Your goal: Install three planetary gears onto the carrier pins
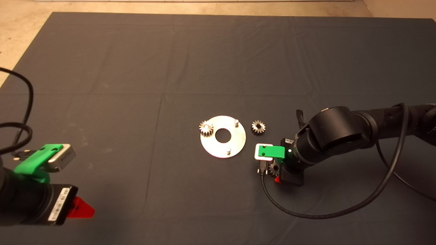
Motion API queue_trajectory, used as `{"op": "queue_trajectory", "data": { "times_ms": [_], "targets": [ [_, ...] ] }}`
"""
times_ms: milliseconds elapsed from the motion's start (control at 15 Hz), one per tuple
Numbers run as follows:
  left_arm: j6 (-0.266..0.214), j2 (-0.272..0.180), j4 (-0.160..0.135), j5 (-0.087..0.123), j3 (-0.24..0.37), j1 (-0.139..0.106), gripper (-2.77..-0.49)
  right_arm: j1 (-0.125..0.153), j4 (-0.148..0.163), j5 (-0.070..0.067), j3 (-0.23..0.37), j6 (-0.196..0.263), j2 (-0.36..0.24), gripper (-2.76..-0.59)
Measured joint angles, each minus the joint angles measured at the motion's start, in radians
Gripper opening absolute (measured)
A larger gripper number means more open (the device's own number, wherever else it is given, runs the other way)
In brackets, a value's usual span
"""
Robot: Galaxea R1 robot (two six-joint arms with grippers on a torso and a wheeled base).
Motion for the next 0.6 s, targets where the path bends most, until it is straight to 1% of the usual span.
{"op": "queue_trajectory", "data": {
  "times_ms": [267,333,400,600],
  "targets": [
    [0.0,0.0,0.0,0.0,0.0,0.0,-1.22,0.0,-0.002,0.0,0.0,0.0,0.0,-1.98],
    [0.0,0.0,0.0,0.0,0.0,0.0,-1.22,-0.001,-0.005,0.0,0.0,0.0,0.0,-2.0],
    [0.0,0.0,0.0,0.0,0.0,0.0,-1.22,-0.003,-0.016,-0.001,0.0,0.0,0.0,-2.12],
    [0.0,0.0,0.0,0.0,0.0,0.0,-1.22,-0.006,-0.028,0.0,0.0,0.0,0.0,-2.13]
  ]
}}
